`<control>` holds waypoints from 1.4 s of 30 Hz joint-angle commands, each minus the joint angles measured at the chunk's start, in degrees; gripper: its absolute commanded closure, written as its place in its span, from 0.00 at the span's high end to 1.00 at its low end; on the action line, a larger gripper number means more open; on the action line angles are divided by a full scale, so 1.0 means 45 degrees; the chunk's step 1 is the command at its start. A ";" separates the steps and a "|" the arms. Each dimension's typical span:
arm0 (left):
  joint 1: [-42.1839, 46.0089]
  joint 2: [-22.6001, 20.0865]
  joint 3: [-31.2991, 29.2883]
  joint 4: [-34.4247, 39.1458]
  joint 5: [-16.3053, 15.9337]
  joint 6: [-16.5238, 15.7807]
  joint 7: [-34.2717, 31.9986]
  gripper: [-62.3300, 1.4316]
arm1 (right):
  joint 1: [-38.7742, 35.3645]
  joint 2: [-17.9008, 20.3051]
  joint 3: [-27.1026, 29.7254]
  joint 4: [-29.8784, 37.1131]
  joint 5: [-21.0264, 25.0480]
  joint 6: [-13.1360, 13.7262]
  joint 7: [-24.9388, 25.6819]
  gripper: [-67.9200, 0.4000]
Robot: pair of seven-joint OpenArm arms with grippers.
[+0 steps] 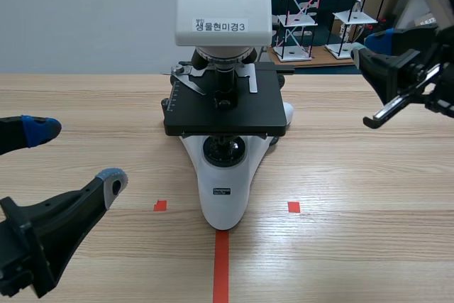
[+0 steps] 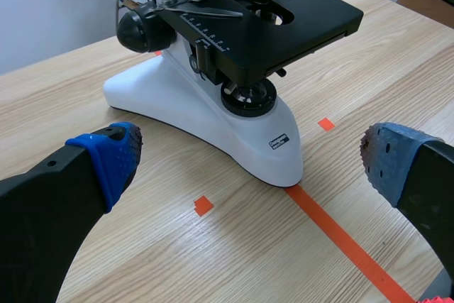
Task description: Return to the home posture
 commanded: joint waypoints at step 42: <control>0.0024 0.0063 -0.0083 0.0063 -0.0112 -0.0024 -0.0175 1.00 | -0.6630 -0.1472 0.1690 0.2997 0.0092 -0.0583 0.2433 0.94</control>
